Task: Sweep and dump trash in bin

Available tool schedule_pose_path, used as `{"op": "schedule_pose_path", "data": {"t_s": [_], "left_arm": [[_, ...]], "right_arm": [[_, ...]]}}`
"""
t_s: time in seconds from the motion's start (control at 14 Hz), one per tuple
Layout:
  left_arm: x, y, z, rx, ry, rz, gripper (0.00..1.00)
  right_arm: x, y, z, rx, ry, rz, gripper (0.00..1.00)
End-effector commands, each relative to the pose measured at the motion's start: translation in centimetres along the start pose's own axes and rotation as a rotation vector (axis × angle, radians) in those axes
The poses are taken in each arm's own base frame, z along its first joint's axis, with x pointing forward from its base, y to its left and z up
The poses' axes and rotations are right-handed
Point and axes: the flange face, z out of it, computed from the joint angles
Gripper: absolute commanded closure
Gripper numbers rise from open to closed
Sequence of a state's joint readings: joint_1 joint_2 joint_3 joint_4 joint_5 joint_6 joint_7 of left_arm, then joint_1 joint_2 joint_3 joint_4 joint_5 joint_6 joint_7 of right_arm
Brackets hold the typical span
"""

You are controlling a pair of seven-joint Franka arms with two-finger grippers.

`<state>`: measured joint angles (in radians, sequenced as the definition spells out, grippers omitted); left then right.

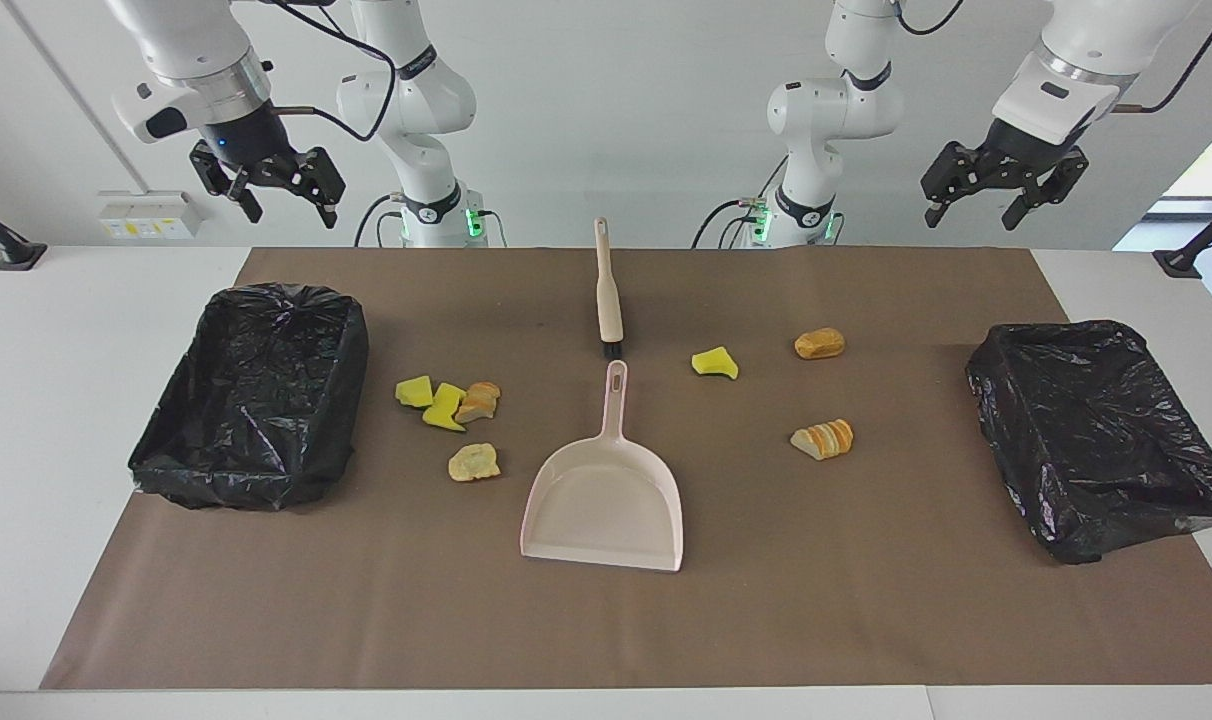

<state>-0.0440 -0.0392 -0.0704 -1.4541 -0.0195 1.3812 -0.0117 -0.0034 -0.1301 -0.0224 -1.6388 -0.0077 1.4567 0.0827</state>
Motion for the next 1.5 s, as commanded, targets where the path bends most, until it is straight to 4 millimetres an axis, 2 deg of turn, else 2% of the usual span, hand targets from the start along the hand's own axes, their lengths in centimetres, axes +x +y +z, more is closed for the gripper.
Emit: {"op": "schedule_pose_path", "data": {"t_s": [0.0,0.14,0.21,0.36,0.5,0.57,0.64,0.72,0.86,0.93,1.14,1.29,1.43], "left_arm": [[-0.8,2.1,0.1,-0.005,-0.001,0.021,0.00],[-0.9,4.3,0.2,-0.005,-0.001,0.014,0.00],[-1.4,6.2,0.4,-0.002,-0.006,0.012,0.00],[-3.0,10.6,2.1,0.001,-0.018,0.037,0.00],[-5.2,14.1,4.0,-0.034,0.001,0.024,0.00],[-6.3,16.1,5.4,-0.041,0.003,0.011,0.00],[-7.6,19.1,6.9,-0.037,-0.002,0.011,0.00],[-8.7,21.9,8.3,-0.034,-0.007,0.006,0.00],[-10.4,26.1,11.8,-0.043,0.012,-0.022,0.00],[-11.5,28.0,13.2,-0.049,0.022,-0.019,0.00],[-14.8,32.7,17.3,-0.058,0.027,-0.014,0.00],[-17.2,35.3,20.7,-0.070,0.038,-0.025,0.00],[-19.6,37.9,25.6,-0.055,0.019,-0.003,0.00]], "right_arm": [[0.1,0.0,-0.2,0.021,0.011,-0.006,0.00],[0.1,0.0,-0.1,0.021,0.011,-0.006,0.00],[0.1,0.0,-0.1,0.021,0.011,-0.005,0.00],[-0.2,-0.5,-0.2,0.021,0.001,-0.016,0.00],[-1.4,-0.8,-0.5,0.004,-0.042,-0.036,0.00],[-1.1,-2.1,-0.7,0.003,-0.008,-0.058,0.00],[-0.4,-3.8,-0.6,0.001,0.043,-0.081,0.00],[0.5,-4.9,0.1,0.005,0.053,-0.093,0.00],[3.0,-6.6,2.6,0.019,0.055,-0.103,0.00],[3.8,-8.6,4.0,0.020,0.039,-0.118,0.00],[8.1,-12.7,7.4,0.018,-0.018,0.003,0.00],[10.0,-15.6,10.5,0.030,-0.069,0.004,0.00],[10.6,-21.2,14.5,0.043,-0.080,0.052,0.00]]}}
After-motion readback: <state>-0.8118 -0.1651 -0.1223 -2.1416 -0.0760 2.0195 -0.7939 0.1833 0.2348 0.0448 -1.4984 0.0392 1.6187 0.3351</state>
